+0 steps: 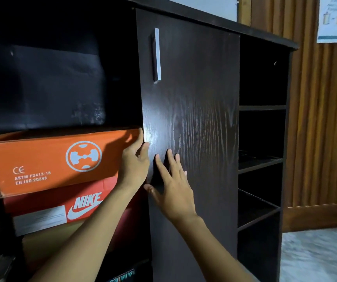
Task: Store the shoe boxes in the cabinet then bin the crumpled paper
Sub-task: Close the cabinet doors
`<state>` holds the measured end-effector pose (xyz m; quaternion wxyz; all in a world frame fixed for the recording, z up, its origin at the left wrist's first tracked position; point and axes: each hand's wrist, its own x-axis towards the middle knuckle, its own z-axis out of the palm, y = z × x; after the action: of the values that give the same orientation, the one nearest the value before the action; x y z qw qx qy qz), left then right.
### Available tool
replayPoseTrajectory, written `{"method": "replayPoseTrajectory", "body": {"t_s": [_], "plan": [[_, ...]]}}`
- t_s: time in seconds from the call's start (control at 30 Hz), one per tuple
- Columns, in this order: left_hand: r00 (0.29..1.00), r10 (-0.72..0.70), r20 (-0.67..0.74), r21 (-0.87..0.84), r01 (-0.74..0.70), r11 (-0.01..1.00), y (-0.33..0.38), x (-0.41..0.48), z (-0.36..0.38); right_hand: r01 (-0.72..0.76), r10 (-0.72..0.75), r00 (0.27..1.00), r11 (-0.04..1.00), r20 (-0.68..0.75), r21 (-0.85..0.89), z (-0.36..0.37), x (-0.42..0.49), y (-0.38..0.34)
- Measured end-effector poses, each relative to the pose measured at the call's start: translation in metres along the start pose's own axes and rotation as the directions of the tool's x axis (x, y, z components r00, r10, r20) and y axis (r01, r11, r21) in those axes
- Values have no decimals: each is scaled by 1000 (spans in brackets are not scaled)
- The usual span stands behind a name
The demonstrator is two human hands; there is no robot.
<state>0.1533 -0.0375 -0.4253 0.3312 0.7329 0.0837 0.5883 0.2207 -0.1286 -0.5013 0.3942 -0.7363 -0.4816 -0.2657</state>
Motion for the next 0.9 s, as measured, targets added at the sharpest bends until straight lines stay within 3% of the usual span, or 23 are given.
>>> {"method": "replayPoseTrajectory", "body": {"t_s": [0.13, 0.27, 0.43, 0.57, 0.77, 0.83, 0.9], "plan": [[1000, 17, 5, 51, -17, 999, 0, 0, -4, -3, 2, 1000, 1000, -6, -5, 5, -3, 3], [993, -93, 76, 95, 86, 992, 8, -1, -16, -17, 16, 1000, 999, 4, 30, 4, -2, 2], [974, -218, 57, 188, 204, 961, 40, -25, -50, -50, 31, 986, 992, 163, 118, -26, -6, -4], [977, -206, -47, 282, 211, 936, 78, -60, -85, -156, 59, 956, 932, 287, 329, -62, -11, -26], [984, -35, -172, 547, 125, 827, 141, -99, -150, -156, -126, 934, 698, 335, 699, -66, -31, -95], [976, 85, -202, 674, 75, 735, 165, -109, -175, -140, -219, 916, 609, 336, 780, -66, -38, -127], [960, 188, -209, 821, 68, 567, 187, -119, -201, -111, -289, 903, 557, 317, 823, -65, -47, -159]]}}
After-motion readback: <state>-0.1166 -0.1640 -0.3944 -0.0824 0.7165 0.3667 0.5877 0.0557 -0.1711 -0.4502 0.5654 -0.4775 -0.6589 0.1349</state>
